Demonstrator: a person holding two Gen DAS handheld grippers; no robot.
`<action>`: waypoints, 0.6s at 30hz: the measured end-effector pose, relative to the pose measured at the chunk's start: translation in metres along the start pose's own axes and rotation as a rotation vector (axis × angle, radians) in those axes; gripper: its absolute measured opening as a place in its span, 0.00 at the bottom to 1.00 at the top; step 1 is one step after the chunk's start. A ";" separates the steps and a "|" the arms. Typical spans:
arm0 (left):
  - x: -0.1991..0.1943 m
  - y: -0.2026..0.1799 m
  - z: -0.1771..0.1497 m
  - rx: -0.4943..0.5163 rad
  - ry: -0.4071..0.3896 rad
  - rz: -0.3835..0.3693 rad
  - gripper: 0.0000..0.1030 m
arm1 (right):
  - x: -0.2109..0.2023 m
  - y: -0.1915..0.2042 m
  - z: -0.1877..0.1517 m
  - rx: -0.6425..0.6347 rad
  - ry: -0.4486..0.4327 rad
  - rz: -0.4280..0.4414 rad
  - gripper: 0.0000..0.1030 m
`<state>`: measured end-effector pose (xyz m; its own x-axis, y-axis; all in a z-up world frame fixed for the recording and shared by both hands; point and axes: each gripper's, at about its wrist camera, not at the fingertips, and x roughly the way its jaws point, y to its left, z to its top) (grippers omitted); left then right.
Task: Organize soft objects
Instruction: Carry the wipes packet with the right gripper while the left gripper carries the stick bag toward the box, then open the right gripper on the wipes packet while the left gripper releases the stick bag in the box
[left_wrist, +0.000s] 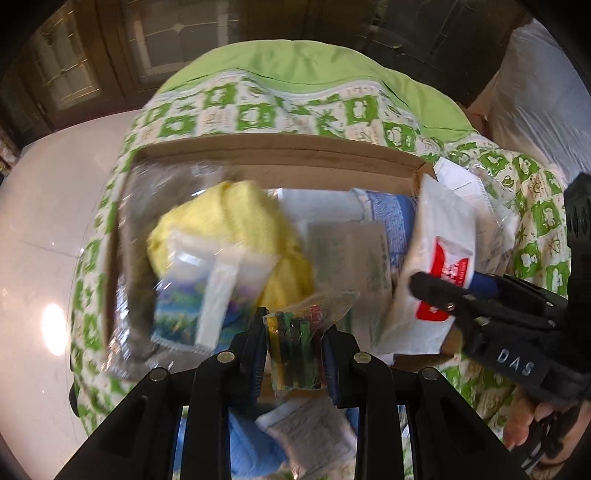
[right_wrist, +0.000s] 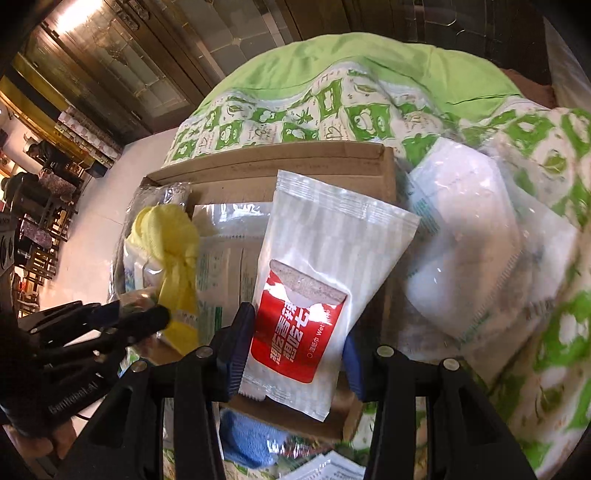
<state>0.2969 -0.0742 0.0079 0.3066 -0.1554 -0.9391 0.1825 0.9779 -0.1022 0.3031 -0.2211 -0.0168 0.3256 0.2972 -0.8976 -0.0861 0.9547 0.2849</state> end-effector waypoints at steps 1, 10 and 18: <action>0.007 -0.002 0.004 0.003 0.009 0.005 0.27 | 0.003 0.000 0.002 -0.004 0.007 -0.003 0.42; 0.044 0.001 0.014 -0.006 0.057 0.030 0.27 | 0.017 0.001 0.018 -0.031 0.018 -0.028 0.43; 0.035 0.007 0.009 -0.016 0.045 -0.005 0.61 | 0.008 0.007 0.011 -0.059 -0.035 -0.046 0.62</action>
<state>0.3175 -0.0744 -0.0225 0.2636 -0.1539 -0.9523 0.1688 0.9793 -0.1116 0.3155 -0.2125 -0.0188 0.3632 0.2530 -0.8967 -0.1251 0.9669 0.2222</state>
